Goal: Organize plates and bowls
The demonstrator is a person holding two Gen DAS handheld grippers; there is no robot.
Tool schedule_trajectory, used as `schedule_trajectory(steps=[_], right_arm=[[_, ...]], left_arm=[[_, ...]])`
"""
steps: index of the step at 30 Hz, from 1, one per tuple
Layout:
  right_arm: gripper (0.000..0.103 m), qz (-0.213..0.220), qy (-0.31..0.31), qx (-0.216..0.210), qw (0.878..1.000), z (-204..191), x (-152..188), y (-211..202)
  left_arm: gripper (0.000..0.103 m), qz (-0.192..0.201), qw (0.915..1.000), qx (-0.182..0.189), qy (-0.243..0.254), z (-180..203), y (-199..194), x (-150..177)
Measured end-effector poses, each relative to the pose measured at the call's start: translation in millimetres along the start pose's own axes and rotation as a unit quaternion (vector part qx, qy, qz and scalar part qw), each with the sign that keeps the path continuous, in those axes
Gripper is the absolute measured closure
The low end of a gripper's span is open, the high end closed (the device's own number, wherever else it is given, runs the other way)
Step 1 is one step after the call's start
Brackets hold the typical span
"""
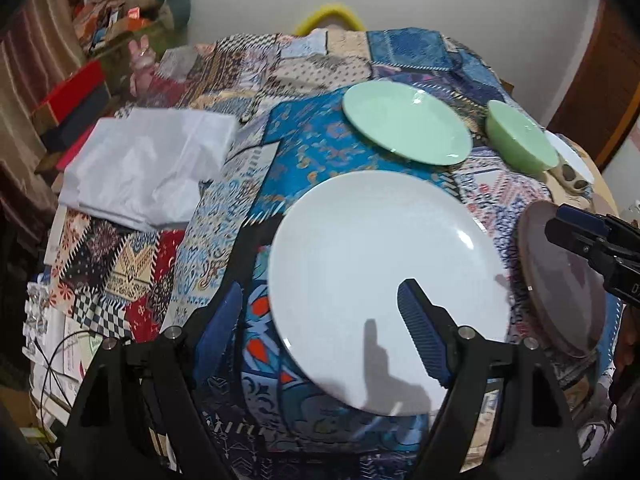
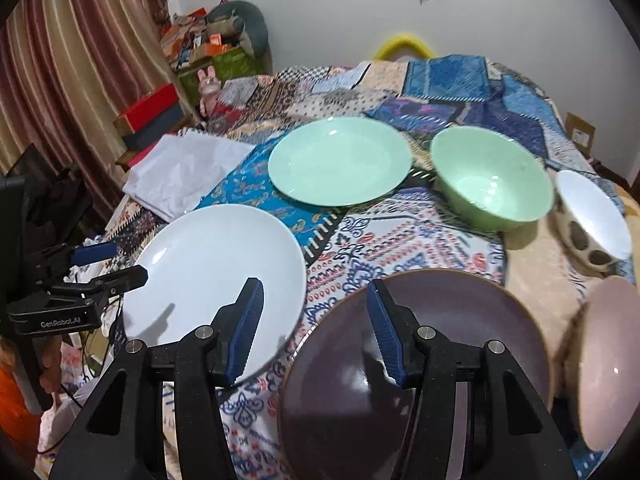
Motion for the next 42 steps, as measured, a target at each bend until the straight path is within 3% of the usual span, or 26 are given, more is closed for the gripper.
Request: schedule_trajectory(steps=[14, 18, 22, 25, 30, 42], right_arm=[[0.054, -0.076, -0.030, -0.027, 0.996, -21, 6, 51], [0.068, -0.097, -0.039, -0.031, 0.994, -21, 7, 60], [0.075, -0.117, -0.038, -0.040, 0.992, -22, 8, 69], [0.075, -0.119, -0.045, -0.036, 0.991, -22, 7, 71], [0.073, -0.123, -0.063, -0.029, 0.990, -28, 7, 78], [0.075, -0.110, -0.026, -0.046, 0.992, -25, 9, 70]], left_arm=[[0.025, -0.025, 0.9992, 0.028, -0.015, -15, 23, 15], [0.037, -0.027, 0.9987, 0.041, -0.014, -13, 24, 17], [0.050, -0.035, 0.9974, 0.058, -0.022, -11, 28, 20], [0.058, -0.045, 0.9960, 0.072, -0.031, -11, 32, 23], [0.058, -0.042, 0.9957, 0.075, -0.034, -8, 34, 25], [0.058, -0.037, 0.9953, 0.071, -0.055, -9, 25, 24]])
Point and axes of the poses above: each gripper's, at about its wrist camera, not at the fingertips, and y roughly the way its jaws point, z to its right, x to its underside, the point moved 6 cm from there along y, roughly the way its jaws point, and after that the axes turned 6 degrees about x, right-handed, at the moved point
